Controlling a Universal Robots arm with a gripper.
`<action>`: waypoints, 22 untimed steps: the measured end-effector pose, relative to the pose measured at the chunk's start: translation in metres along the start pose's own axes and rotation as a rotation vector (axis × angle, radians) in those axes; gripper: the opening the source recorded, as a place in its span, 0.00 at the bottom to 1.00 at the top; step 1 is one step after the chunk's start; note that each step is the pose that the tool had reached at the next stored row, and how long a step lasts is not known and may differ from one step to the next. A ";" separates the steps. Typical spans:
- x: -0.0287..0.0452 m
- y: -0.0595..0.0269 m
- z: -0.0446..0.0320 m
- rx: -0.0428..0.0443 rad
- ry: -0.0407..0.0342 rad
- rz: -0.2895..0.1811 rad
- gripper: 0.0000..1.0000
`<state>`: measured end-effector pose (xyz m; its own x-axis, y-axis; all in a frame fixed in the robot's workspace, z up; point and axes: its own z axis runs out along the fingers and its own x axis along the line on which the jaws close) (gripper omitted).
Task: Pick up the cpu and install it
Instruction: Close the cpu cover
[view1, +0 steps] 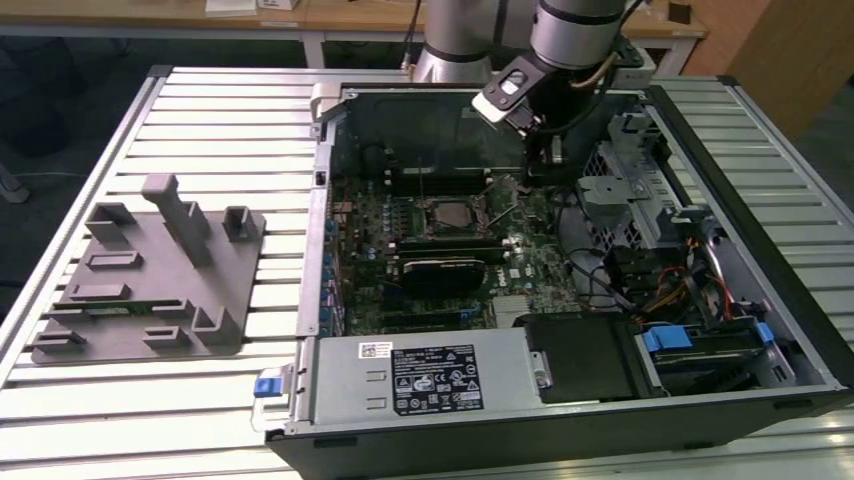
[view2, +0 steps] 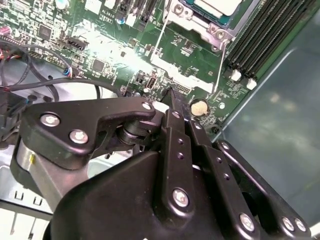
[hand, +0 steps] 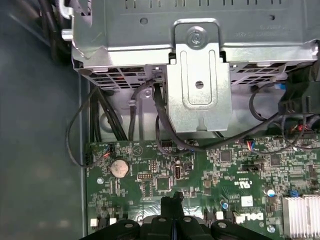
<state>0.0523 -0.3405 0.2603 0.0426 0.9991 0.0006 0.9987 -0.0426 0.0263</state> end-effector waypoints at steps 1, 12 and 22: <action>0.0000 0.0009 0.0013 0.0017 -0.0001 0.000 0.11; 0.0001 0.0046 0.0125 0.0120 -0.0008 0.000 0.11; 0.0039 0.0041 0.0140 0.0120 0.0008 0.000 0.11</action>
<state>0.0570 -0.3368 0.2464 0.0426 0.9991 0.0013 0.9990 -0.0426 0.0144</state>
